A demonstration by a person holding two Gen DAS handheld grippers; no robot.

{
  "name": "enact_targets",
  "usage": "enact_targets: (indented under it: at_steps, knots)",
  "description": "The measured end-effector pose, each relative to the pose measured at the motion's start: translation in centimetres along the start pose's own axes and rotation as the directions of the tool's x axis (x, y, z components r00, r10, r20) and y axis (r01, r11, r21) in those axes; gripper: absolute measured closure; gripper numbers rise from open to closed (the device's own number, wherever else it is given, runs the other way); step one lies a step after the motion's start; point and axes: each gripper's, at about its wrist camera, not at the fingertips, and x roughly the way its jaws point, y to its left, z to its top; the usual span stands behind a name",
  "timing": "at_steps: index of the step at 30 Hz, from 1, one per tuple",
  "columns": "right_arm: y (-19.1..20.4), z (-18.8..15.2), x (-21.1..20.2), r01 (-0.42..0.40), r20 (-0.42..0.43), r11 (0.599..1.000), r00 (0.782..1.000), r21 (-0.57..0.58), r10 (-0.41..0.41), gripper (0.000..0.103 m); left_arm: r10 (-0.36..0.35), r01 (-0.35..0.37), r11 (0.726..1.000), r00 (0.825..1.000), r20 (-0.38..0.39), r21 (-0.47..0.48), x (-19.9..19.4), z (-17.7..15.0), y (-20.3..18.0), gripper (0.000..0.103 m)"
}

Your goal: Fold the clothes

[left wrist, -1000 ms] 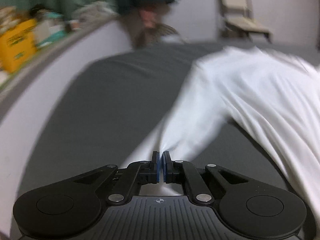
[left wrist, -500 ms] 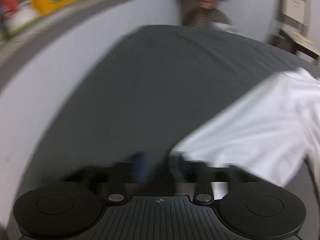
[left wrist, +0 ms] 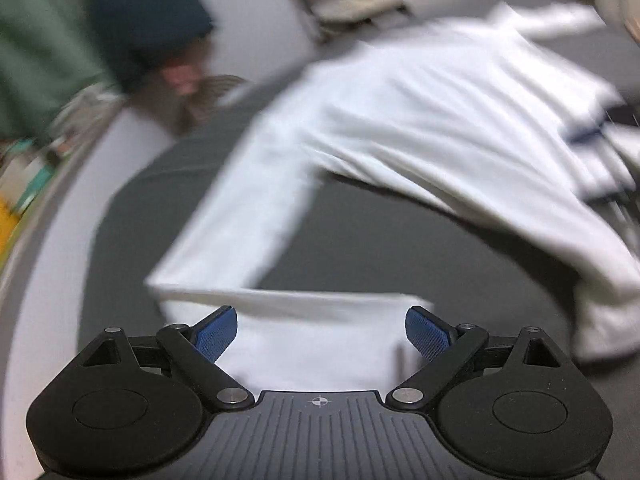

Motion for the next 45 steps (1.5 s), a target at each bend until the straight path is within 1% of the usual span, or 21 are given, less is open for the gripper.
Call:
enact_targets:
  at_steps: [1, 3, 4, 5, 7, 10, 11, 13, 15, 16, 17, 19, 21, 22, 27, 30, 34, 36, 39, 42, 45]
  knots:
    - [0.0, 0.0, 0.0, 0.002, 0.001, 1.000, 1.000, -0.002, -0.002, 0.013, 0.003, -0.002, 1.000, 1.000, -0.022, 0.017, 0.3, 0.1, -1.1, 0.012]
    - [0.1, 0.0, 0.0, 0.004, 0.002, 1.000, 1.000, -0.003, -0.004, 0.013, -0.001, 0.002, 1.000, 0.999, -0.043, 0.027, 1.0, 0.1, -2.4, 0.026]
    - [0.1, -0.1, -0.1, 0.005, 0.003, 1.000, 1.000, -0.004, -0.005, 0.013, -0.011, 0.011, 1.000, 0.999, -0.045, 0.000, 1.1, 0.3, -2.5, 0.042]
    - [0.1, -0.1, -0.1, 0.005, 0.004, 1.000, 1.000, -0.005, -0.005, 0.013, -0.022, 0.021, 0.999, 0.999, -0.046, -0.026, 1.3, 0.4, -2.6, 0.067]
    - [0.1, -0.1, 0.0, 0.004, 0.007, 1.000, 1.000, -0.005, -0.004, 0.013, -0.042, 0.036, 0.995, 0.997, -0.058, -0.092, 1.7, 0.7, -2.3, 0.092]
    - [0.1, -0.1, 0.1, -0.002, 0.009, 1.000, 1.000, -0.003, 0.002, 0.011, -0.017, 0.016, 0.982, 1.000, -0.004, -0.190, 0.7, -0.6, 0.3, 0.095]
    - [0.1, -0.1, 0.1, -0.003, 0.009, 1.000, 1.000, -0.003, 0.003, 0.010, 0.011, -0.008, 0.973, 1.000, 0.012, -0.230, 0.2, -1.2, 1.6, 0.096]
    - [0.1, -0.1, 0.2, -0.006, 0.008, 1.000, 1.000, -0.004, 0.006, 0.009, 0.123, -0.107, 0.935, 0.992, 0.024, -0.339, -1.0, -2.4, 4.9, 0.096]
    - [0.2, -0.1, 0.3, -0.007, 0.008, 1.000, 1.000, -0.005, 0.007, 0.008, 0.297, -0.265, 0.852, 0.955, 0.002, -0.451, -2.3, -3.6, 8.6, 0.096]
    - [0.2, -0.1, 0.3, -0.007, 0.008, 1.000, 1.000, -0.006, 0.007, 0.008, 0.390, -0.356, 0.801, 0.920, -0.032, -0.481, -2.7, -4.1, 10.1, 0.096]
    - [0.2, 0.0, 0.3, -0.007, 0.008, 1.000, 1.000, -0.006, 0.007, 0.007, 0.450, -0.427, 0.773, 0.890, -0.068, -0.469, -2.7, -4.5, 11.0, 0.096]
    - [0.2, -0.1, 0.3, -0.006, 0.007, 1.000, 1.000, -0.007, 0.006, 0.007, 0.564, -0.560, 0.704, 0.814, -0.136, -0.437, -2.5, -5.2, 12.8, 0.096]
    - [0.2, -0.1, 0.3, -0.005, 0.006, 1.000, 1.000, -0.009, 0.005, 0.008, 0.658, -0.673, 0.624, 0.727, -0.198, -0.398, -2.3, -5.9, 14.6, 0.096]
    - [0.2, -0.1, 0.3, -0.004, 0.006, 1.000, 1.000, -0.010, 0.004, 0.008, 0.663, -0.690, 0.614, 0.714, -0.225, -0.383, -1.6, -6.1, 15.0, 0.096]
    - [0.3, -0.1, 0.3, 0.004, 0.003, 1.000, 1.000, -0.019, -0.004, 0.007, 0.672, -0.750, 0.631, 0.656, -0.342, -0.198, 3.3, -7.1, 16.0, 0.096]
    - [0.3, -0.2, 0.2, 0.007, 0.001, 1.000, 1.000, -0.023, -0.007, 0.007, 0.621, -0.752, 0.639, 0.630, -0.467, -0.164, 6.0, -8.2, 17.1, 0.096]
    - [0.2, -0.2, 0.1, 0.012, -0.005, 0.999, 1.000, -0.030, -0.012, 0.007, 0.596, -0.740, 0.668, 0.593, -0.542, -0.077, 8.4, -9.2, 17.6, 0.096]
    - [0.3, -0.1, 0.0, 0.018, -0.011, 0.999, 1.000, -0.040, -0.018, 0.007, 0.620, -0.755, 0.655, 0.555, -0.554, -0.023, 9.1, -9.7, 18.1, 0.097]
    - [0.7, 0.1, -0.4, 0.027, -0.029, 0.998, 0.999, -0.062, -0.029, 0.007, 0.613, -0.767, 0.641, 0.542, -0.575, -0.039, 9.2, -10.2, 19.3, 0.097]
    - [1.0, 0.4, -1.1, 0.022, -0.047, 0.996, 0.999, -0.090, -0.026, 0.007, 0.553, -0.741, 0.658, 0.599, -0.579, -0.138, 8.6, -10.2, 19.0, 0.096]
    - [2.7, 0.8, -3.3, 0.011, 0.010, 0.979, 1.000, -0.203, -0.009, 0.009, 0.514, -0.676, 0.708, 0.692, -0.507, -0.205, 7.3, -8.6, 17.1, 0.088]
